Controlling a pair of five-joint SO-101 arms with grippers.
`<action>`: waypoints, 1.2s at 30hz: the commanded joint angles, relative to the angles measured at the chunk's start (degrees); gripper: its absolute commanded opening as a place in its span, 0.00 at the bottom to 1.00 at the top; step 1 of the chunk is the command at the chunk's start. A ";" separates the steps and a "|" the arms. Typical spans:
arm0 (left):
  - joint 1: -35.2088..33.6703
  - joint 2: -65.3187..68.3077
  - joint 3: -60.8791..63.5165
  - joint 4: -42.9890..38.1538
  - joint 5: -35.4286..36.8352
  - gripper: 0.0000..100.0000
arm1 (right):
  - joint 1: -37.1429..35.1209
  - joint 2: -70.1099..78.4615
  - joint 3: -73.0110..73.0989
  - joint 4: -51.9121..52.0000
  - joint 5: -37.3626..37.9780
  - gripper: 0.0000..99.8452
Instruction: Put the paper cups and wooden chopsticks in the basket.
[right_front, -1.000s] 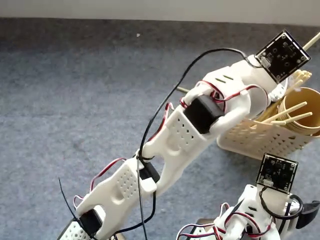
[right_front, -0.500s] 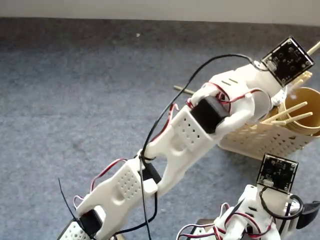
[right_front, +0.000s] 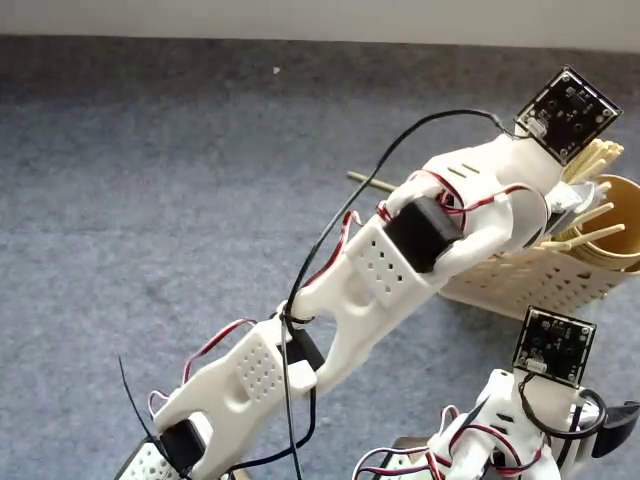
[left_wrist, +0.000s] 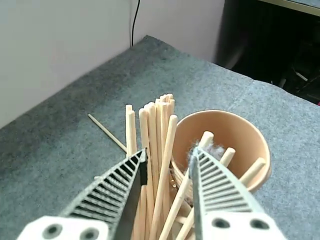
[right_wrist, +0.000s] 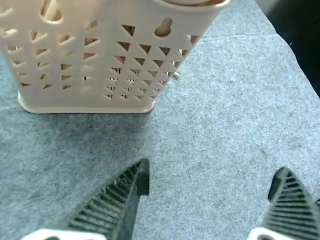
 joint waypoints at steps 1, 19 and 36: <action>-2.42 -1.71 -3.74 1.41 -0.26 0.17 | 0.57 -0.31 -0.13 0.31 0.44 0.37; -38.46 -12.09 20.62 13.89 -23.65 0.13 | 0.66 -0.31 0.04 0.66 2.20 0.37; -32.84 9.36 19.56 1.85 -70.77 0.18 | 0.66 -0.31 0.04 0.66 2.29 0.37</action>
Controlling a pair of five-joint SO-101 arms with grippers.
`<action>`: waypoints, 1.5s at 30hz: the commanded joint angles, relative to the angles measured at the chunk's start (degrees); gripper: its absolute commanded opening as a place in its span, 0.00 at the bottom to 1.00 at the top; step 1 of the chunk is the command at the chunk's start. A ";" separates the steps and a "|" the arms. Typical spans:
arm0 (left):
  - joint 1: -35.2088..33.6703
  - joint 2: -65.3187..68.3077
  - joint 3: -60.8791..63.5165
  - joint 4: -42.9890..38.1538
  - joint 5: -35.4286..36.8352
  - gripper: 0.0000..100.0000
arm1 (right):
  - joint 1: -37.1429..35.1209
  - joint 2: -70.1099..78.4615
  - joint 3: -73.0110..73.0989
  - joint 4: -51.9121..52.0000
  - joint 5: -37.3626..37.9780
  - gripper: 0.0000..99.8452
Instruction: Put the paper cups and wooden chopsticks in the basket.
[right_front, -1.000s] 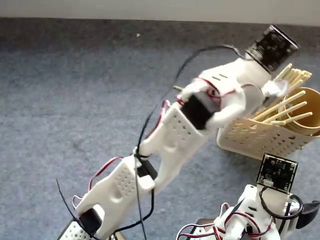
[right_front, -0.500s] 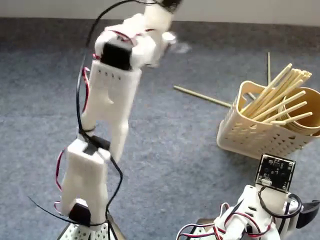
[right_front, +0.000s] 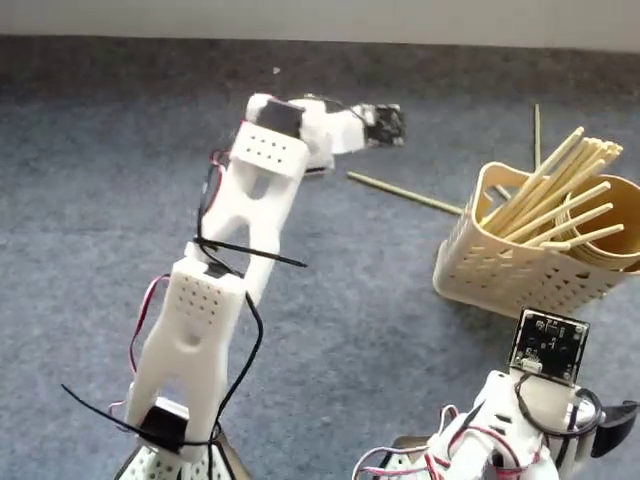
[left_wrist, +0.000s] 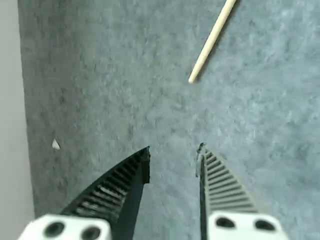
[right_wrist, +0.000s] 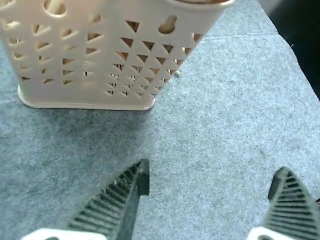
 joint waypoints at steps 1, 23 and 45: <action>1.45 1.98 -4.18 -6.33 -2.73 0.18 | 0.66 -0.31 0.04 0.13 0.70 0.37; 5.93 5.58 -30.90 11.87 22.24 0.09 | 0.57 0.40 -0.40 -0.22 0.44 0.37; 1.01 -28.18 -29.14 21.80 44.92 0.10 | 20.35 51.03 -51.65 -3.21 0.18 0.37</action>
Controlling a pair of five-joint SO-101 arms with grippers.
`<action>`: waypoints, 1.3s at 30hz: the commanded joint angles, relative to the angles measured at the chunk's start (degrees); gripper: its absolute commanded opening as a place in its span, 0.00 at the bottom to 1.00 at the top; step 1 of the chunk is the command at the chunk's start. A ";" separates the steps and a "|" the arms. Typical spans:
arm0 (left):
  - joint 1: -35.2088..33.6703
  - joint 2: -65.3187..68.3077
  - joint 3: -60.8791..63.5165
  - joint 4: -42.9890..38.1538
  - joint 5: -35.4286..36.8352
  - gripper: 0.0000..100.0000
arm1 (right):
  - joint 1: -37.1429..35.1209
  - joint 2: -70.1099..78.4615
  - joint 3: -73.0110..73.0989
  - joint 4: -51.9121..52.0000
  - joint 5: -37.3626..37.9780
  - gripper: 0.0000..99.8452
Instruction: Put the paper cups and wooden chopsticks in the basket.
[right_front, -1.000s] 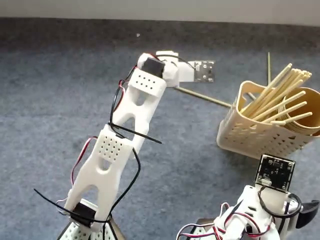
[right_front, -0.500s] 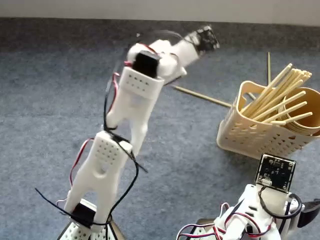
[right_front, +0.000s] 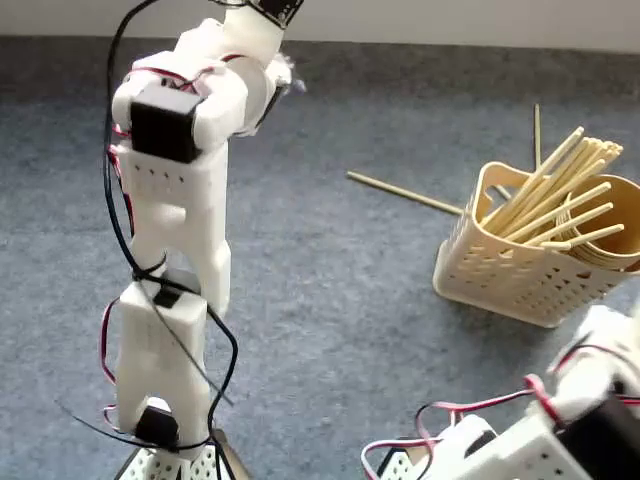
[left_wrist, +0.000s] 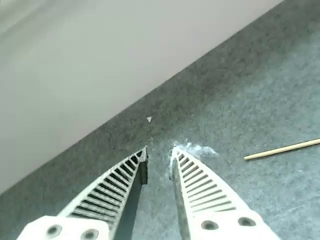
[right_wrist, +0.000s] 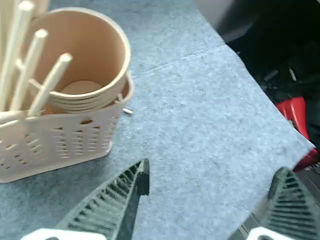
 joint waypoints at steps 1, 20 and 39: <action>7.60 -5.41 -2.33 0.18 0.53 0.10 | 14.46 2.68 -9.19 2.33 7.65 0.37; 26.07 -6.02 5.76 -0.26 19.16 0.19 | 31.08 -50.68 47.34 -5.85 8.88 0.37; 31.60 11.56 5.32 -7.56 19.16 0.19 | 32.84 -49.19 65.80 -13.41 20.40 0.37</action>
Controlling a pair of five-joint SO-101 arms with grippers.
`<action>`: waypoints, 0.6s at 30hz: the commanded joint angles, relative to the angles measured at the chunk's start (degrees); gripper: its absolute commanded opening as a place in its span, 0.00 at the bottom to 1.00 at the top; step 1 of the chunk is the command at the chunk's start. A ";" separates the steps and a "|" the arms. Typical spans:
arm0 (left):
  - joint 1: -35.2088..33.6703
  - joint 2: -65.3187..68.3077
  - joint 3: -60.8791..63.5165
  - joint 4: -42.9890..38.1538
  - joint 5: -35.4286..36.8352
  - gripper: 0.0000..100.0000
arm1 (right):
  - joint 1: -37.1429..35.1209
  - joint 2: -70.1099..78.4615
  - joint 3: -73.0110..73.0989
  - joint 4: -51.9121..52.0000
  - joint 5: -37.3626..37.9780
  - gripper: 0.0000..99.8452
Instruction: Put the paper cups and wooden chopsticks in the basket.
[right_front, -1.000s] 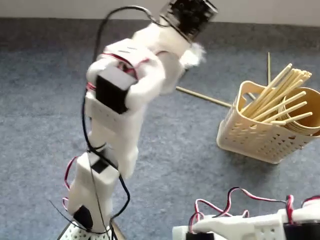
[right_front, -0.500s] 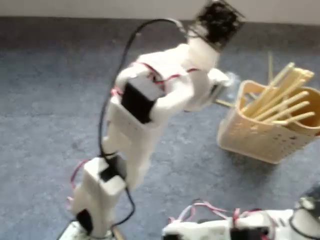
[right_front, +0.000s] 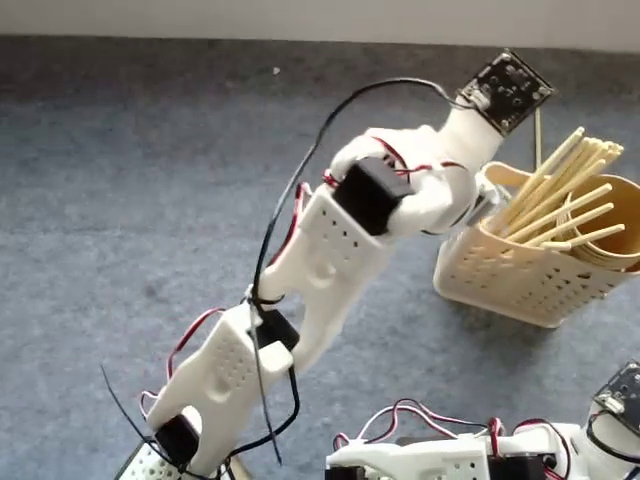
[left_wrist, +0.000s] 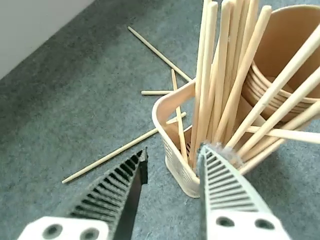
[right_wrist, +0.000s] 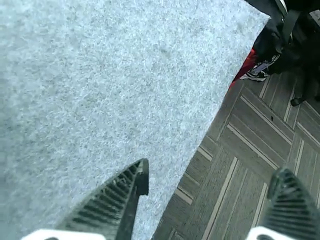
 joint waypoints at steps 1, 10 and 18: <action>0.92 1.45 -0.40 -2.29 0.44 0.19 | 1.01 -0.40 4.18 -3.21 1.23 0.37; 0.84 9.54 -0.40 -3.08 0.44 0.19 | 0.57 -0.40 7.34 -3.38 1.49 0.37; 0.57 16.04 -0.40 -3.08 0.44 0.18 | 0.57 -0.40 7.43 -3.38 1.58 0.37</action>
